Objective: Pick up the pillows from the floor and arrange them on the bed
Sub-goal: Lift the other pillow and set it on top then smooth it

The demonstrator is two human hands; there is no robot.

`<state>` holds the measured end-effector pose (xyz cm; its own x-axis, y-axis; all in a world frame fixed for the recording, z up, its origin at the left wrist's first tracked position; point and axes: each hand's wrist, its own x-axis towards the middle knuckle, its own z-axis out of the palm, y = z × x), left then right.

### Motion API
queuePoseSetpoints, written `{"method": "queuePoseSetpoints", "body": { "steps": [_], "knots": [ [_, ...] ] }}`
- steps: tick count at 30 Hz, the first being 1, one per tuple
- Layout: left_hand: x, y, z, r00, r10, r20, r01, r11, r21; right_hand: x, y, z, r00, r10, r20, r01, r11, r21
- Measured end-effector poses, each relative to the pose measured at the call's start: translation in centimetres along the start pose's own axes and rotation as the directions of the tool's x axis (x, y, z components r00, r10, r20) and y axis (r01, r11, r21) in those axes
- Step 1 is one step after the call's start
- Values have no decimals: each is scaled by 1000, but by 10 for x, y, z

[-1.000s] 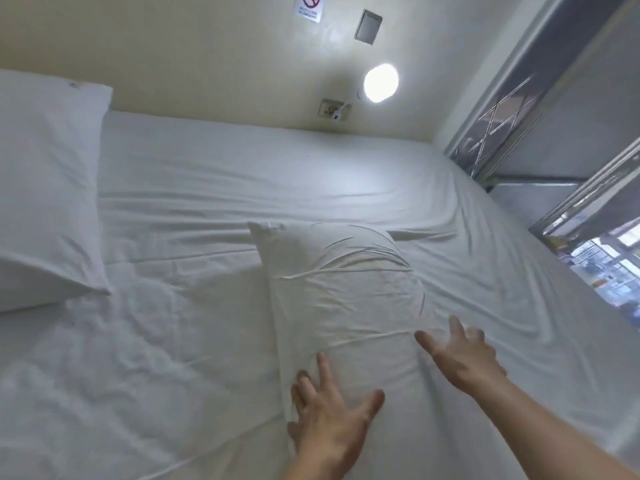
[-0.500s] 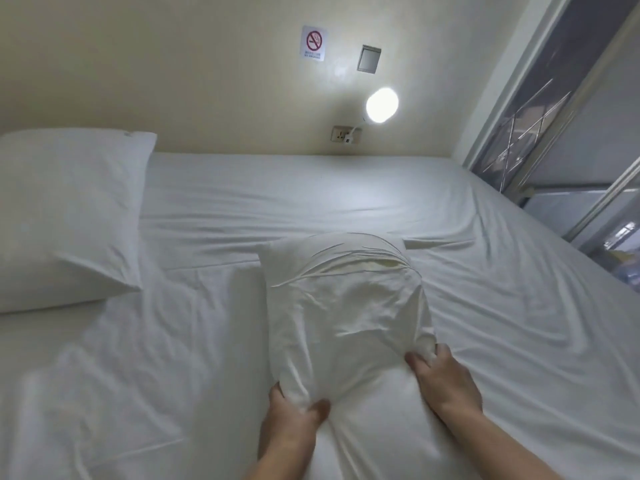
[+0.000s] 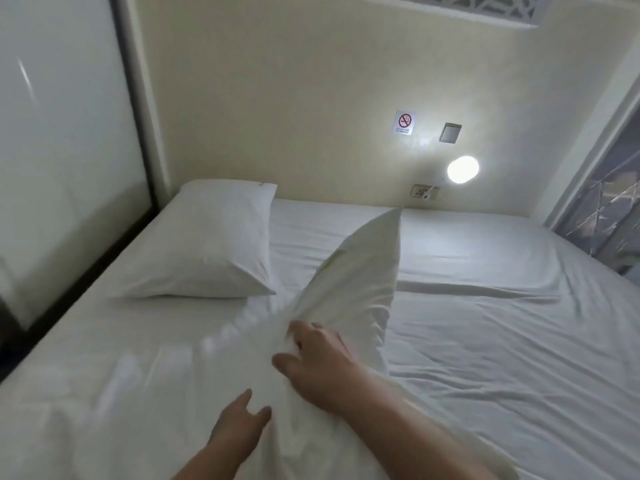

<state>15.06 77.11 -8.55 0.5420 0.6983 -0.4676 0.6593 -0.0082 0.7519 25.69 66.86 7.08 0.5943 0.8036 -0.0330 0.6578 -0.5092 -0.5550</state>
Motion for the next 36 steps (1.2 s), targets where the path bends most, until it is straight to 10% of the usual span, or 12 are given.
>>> {"method": "queuePoseSetpoints", "body": {
  "steps": [4, 8, 11, 13, 19, 24, 29, 36],
  "knots": [
    [-13, 39, -101, 996, -8, -83, -28, 905, -424, 4, -81, 12, 904, -212, 371, 59, 922, 383],
    [-34, 73, -167, 995, 103, 10, -89, 903, -420, 3, -112, 0, 903, -242, 355, 97, 920, 379],
    [-43, 86, -179, 985, 146, 89, -98, 909, -404, 10, -84, -38, 991, 120, 66, -108, 980, -166],
    [-46, 88, -178, 979, 158, 128, -95, 912, -400, 5, -48, -50, 909, 405, 97, -376, 899, -224],
    [-50, 43, -200, 999, 26, 35, -31, 992, 126, -44, -45, 101, 802, 77, 593, -254, 942, 221],
    [-49, -36, -209, 991, -119, -59, 133, 916, 378, -16, 2, 135, 910, 304, 282, -363, 912, 190],
    [-41, -112, -204, 926, -293, -240, 371, 825, 426, -38, 40, 190, 783, 450, 429, -621, 607, 496],
    [-36, -156, -198, 947, -170, -271, 259, 904, 340, -25, 17, 226, 859, 478, 185, -473, 601, 644]
  ]
}}
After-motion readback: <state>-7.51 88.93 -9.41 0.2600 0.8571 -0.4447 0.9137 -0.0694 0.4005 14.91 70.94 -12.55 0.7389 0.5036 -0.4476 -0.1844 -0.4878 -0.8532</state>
